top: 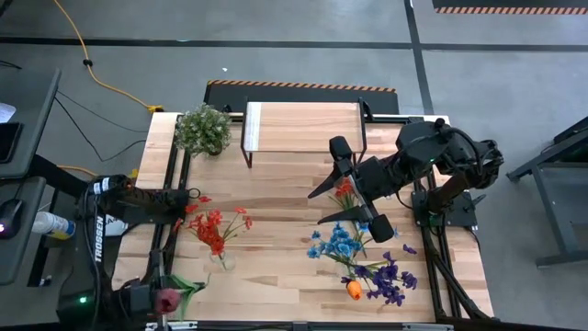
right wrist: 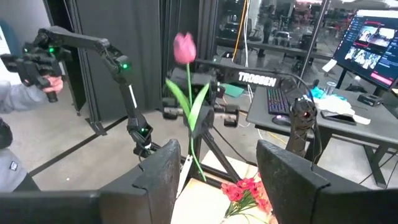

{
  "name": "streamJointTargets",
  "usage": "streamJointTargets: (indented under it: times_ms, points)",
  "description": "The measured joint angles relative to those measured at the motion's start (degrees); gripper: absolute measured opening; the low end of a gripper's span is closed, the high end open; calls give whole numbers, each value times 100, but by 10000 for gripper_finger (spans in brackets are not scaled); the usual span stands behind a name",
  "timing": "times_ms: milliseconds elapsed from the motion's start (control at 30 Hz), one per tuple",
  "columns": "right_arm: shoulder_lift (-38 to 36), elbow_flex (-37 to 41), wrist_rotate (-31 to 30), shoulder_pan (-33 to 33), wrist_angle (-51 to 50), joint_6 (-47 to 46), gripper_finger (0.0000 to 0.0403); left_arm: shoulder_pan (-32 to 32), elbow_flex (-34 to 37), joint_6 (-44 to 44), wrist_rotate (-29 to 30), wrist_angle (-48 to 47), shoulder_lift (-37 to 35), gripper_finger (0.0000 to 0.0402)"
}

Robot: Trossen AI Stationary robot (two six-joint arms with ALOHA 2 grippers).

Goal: Pick and place flowers into a vace then onto a shelf
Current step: Put the red flower into the left transparent vase

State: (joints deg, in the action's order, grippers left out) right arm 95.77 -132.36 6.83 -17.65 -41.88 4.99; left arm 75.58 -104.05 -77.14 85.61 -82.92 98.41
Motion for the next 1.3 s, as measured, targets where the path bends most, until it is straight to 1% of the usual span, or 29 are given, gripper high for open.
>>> streamJointTargets:
  times_ms: [100,133,233,467,567,700,1000,1300]
  points:
    - [1,-1,-2,0,52,-1,200,-119,5,-608,-331,-657,110,28]
    - [2,-1,-2,0,75,-2,200,-141,56,-776,-387,-708,122,28]
    - [2,1,-4,0,126,-2,201,-218,388,-921,-381,-714,92,28]
    - [4,1,-143,0,146,-2,197,-256,1299,-2000,-381,-707,-41,28]
    - [4,0,-270,0,145,-2,198,-253,1609,-2285,-345,-703,-102,28]
    - [4,1,-286,0,146,-2,195,-355,1874,-2367,-249,-713,-176,28]
    - [4,-1,-330,0,144,-179,195,-525,2233,-2357,-629,-708,-286,28]
    - [4,-1,-328,0,146,-170,195,-511,2328,-2387,-828,-708,-304,28]
